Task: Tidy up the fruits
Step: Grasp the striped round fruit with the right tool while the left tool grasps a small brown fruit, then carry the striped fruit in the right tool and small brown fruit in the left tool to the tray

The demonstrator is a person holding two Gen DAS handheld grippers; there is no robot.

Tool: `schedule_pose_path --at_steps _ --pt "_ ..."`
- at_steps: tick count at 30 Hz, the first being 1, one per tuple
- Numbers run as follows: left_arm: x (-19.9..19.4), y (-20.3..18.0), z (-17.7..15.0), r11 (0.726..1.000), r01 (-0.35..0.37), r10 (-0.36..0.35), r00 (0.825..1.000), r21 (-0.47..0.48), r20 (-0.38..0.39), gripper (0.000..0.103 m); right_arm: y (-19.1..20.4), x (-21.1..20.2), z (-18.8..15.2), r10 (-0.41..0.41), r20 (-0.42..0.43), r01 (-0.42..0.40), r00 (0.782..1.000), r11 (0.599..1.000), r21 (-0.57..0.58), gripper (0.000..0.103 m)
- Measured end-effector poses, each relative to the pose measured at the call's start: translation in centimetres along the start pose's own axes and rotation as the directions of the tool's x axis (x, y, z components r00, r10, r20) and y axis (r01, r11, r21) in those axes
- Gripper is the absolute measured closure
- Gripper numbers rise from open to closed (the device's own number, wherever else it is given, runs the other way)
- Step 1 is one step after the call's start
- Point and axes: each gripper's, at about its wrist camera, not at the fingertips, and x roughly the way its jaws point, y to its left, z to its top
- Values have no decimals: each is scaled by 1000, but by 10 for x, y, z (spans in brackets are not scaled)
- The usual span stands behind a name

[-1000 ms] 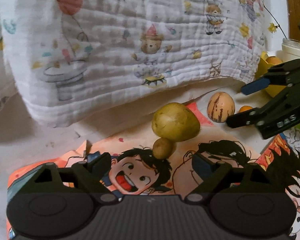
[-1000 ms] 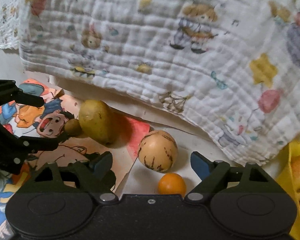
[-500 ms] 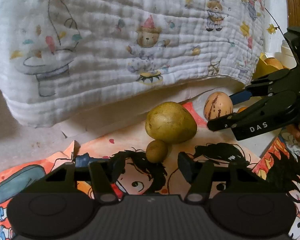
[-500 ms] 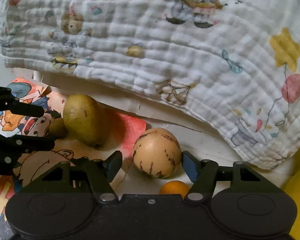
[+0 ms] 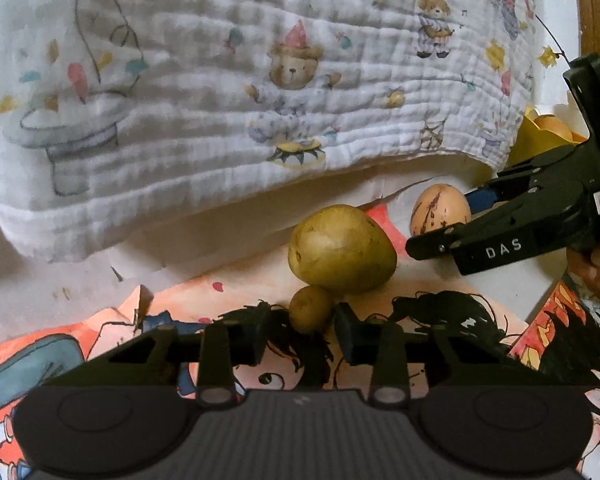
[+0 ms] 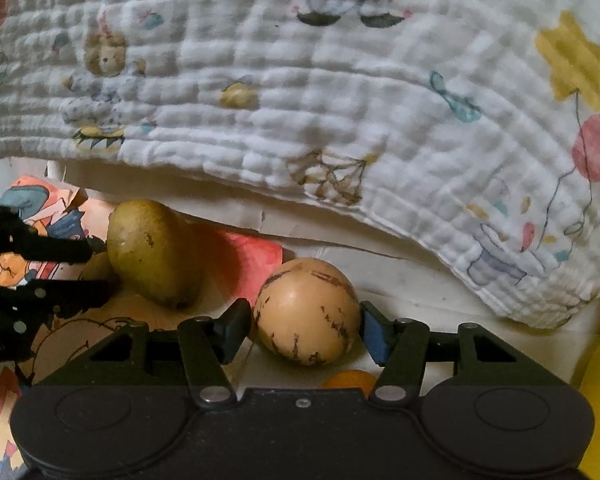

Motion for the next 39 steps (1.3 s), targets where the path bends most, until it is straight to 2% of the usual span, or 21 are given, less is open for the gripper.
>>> schedule_pose_path --at_steps 4,8,11,21,30,39 --pt "1 -2 0 1000 11 -11 1000 6 -4 75 -1 -3 -1 -10 5 10 1000 1000 6 47" --pt "2 -3 1 1000 7 -7 1000 8 -6 76 4 -4 -3 -26 12 26 1000 1000 -1 47" --pt "1 1 0 999 33 -33 999 -8 -8 76 10 -4 -4 -29 18 29 999 1000 -4 47" --pt "-19 -1 -9 998 69 -69 998 -11 -2 77 29 -29 -9 26 62 -25 998 999 -21 48" --pt "-52 -15 -16 997 72 -72 997 -8 6 77 43 -70 -17 78 99 -76 992 997 -26 48" --pt "-105 -42 -30 996 85 -85 996 18 16 77 54 -134 -42 124 122 -116 985 991 -73 47"
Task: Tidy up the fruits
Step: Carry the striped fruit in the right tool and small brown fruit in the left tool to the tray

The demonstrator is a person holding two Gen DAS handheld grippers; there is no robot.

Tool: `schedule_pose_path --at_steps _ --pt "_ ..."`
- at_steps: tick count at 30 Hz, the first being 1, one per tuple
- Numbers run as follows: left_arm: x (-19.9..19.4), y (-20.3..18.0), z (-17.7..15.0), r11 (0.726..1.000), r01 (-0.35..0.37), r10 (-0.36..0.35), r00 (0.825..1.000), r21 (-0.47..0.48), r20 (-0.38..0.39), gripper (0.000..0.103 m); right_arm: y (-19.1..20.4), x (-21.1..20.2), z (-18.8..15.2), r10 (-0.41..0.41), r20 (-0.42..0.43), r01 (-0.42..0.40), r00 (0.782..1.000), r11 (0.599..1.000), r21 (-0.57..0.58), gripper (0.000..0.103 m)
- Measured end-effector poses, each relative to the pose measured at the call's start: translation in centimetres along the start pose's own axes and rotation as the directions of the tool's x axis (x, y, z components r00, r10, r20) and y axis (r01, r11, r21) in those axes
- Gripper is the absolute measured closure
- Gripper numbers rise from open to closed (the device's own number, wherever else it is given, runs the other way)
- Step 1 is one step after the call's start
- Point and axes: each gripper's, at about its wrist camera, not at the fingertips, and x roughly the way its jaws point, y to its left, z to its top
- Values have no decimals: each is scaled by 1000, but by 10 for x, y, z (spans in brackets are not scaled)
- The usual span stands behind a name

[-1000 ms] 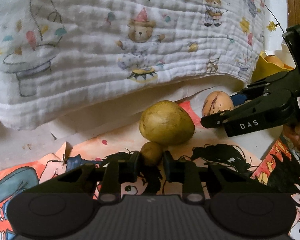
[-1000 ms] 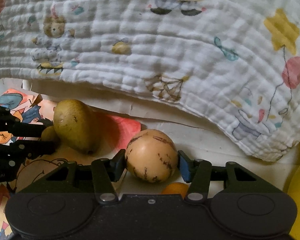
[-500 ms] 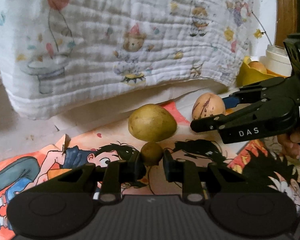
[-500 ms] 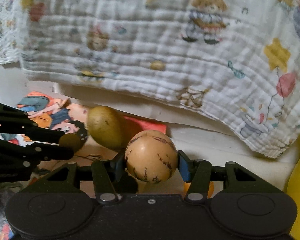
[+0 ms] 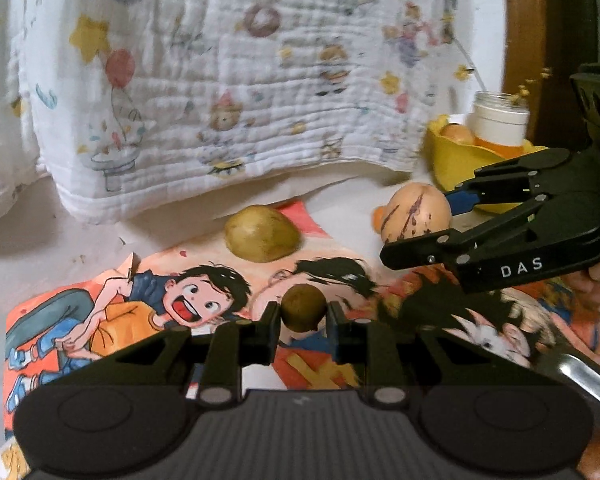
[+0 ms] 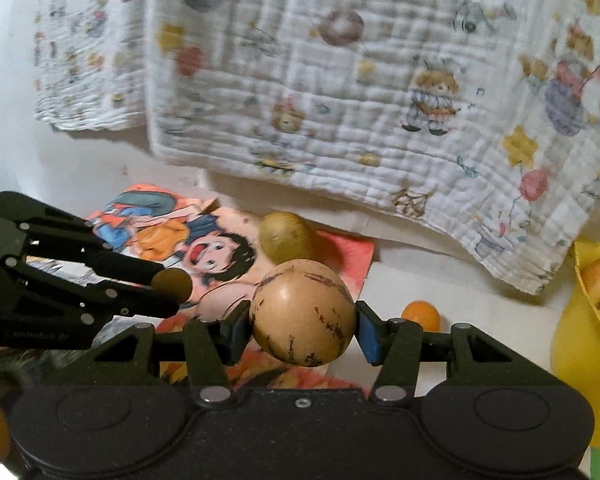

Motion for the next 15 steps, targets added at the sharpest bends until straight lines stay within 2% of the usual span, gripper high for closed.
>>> schedule_pose_path --at_steps 9,15 --pt "-45 -48 -16 997 66 -67 998 35 16 77 24 -73 -30 31 27 -30 999 999 -29 47" --pt "-61 -76 -33 991 117 -117 993 60 -10 77 32 -119 -58 31 28 -30 999 999 -32 47"
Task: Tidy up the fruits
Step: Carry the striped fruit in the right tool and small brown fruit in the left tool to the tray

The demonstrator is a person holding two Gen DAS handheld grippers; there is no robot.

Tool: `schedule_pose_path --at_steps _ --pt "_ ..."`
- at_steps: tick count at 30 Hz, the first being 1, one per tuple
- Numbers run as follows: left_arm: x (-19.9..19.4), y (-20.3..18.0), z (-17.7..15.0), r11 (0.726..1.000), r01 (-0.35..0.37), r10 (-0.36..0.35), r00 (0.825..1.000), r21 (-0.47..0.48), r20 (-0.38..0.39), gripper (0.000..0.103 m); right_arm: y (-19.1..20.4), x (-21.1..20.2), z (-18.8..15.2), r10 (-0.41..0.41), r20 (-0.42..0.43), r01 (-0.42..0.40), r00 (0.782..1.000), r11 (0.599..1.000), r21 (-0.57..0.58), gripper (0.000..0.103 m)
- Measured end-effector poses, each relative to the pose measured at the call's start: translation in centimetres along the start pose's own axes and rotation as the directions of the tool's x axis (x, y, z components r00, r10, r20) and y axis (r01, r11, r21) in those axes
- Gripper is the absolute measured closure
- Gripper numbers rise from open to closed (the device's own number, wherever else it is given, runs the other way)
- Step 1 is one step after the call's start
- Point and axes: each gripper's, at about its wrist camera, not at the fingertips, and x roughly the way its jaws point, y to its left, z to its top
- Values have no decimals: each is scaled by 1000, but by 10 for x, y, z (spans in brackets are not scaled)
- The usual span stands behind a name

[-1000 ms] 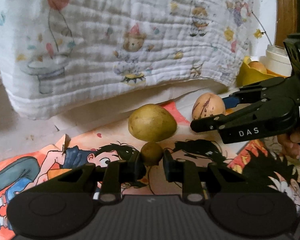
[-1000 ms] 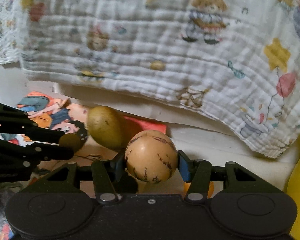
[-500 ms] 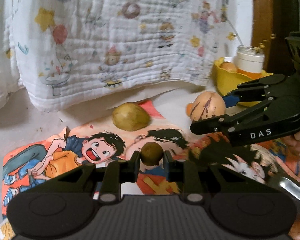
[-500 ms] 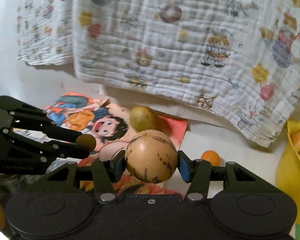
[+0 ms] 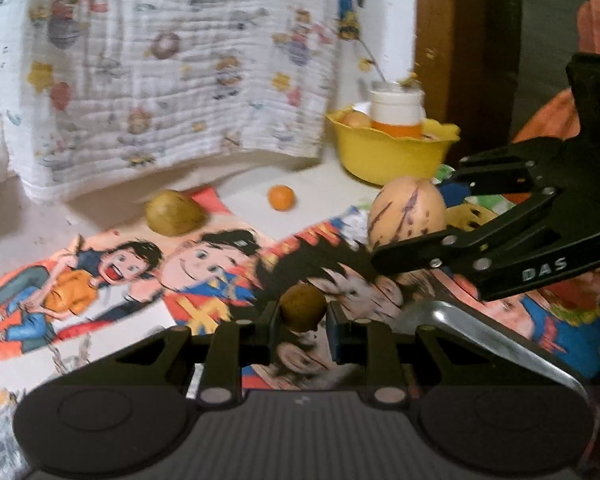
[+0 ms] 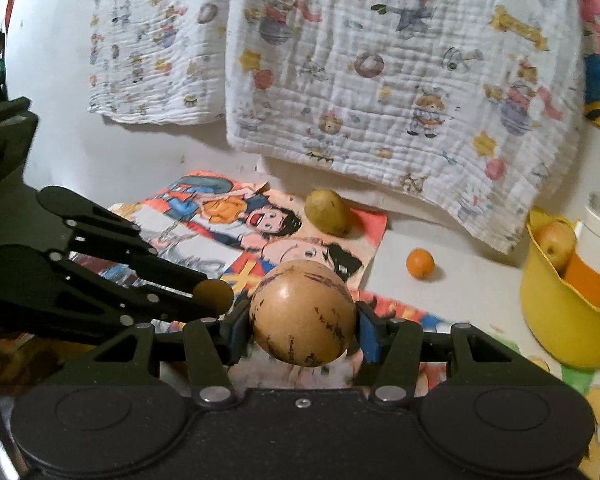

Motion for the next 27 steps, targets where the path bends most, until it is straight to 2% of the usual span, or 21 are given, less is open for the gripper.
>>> schedule_pose_path --at_steps 7,10,18,27 --pt "-10 -19 -11 999 21 -20 999 39 -30 76 18 -48 -31 2 -15 -3 1000 999 -32 47" --pt "-9 -20 -13 999 31 -30 998 26 -58 76 26 -60 -45 16 -33 -17 999 1000 -24 47" --pt "-4 -26 -20 997 47 -39 990 59 -133 76 48 -78 -74 40 -82 -43 996 999 -28 47" --pt "-3 -32 -23 994 43 -25 983 96 -183 76 62 -81 -89 54 -119 -59 991 997 -39 47"
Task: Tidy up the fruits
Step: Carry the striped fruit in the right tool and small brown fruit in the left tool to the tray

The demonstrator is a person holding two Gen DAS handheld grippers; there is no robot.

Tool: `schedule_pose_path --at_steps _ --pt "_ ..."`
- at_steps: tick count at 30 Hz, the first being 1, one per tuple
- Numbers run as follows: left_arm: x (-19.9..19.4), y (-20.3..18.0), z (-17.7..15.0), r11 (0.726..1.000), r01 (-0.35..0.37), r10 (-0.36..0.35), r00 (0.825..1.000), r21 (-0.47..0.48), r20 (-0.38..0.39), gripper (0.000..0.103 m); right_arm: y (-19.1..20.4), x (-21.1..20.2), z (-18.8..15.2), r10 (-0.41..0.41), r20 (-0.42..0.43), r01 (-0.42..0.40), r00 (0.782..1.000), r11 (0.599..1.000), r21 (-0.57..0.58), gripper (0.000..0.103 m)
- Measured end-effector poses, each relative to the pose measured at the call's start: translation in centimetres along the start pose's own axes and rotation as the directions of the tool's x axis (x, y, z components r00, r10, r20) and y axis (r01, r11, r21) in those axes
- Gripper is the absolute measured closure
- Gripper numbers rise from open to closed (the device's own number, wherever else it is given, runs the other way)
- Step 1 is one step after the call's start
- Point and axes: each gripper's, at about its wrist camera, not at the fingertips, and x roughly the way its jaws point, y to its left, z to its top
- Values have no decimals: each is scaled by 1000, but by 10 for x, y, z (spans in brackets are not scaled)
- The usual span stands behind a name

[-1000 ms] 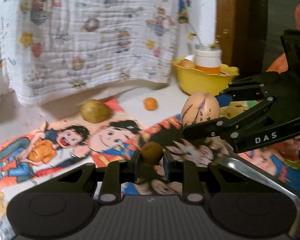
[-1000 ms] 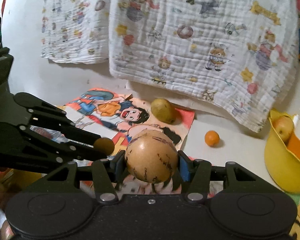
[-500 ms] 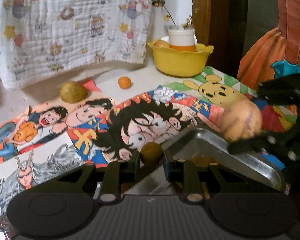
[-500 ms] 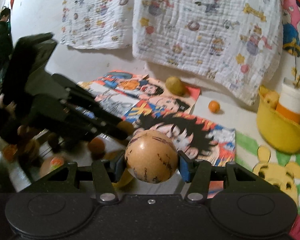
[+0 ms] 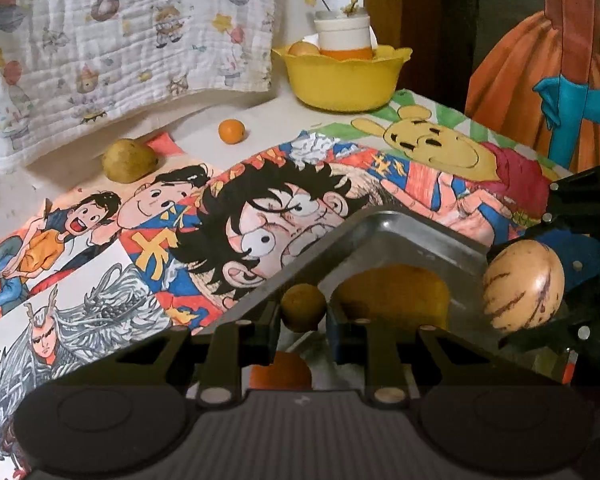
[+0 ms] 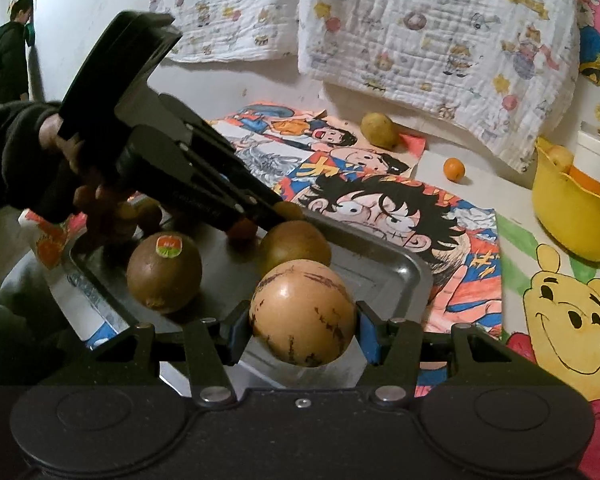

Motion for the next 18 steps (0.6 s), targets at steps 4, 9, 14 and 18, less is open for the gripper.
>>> schedule_pose_path --at_steps 4,9,14,18 --pt "2 -3 -1 1000 -15 15 999 12 -28 76 4 5 -3 -2 -14 2 1000 1000 -7 47" --pt "2 -4 -1 1000 -27 28 999 15 -39 76 6 9 -4 -2 -20 1 1000 1000 -12 47" --pt "-1 -6 -1 999 -43 44 998 15 -45 75 10 11 -6 -8 -22 7 1000 1000 -24 47" --pt "-5 -8 -2 999 -51 51 998 4 -40 73 13 11 -9 -4 -27 3 1000 1000 -22 47"
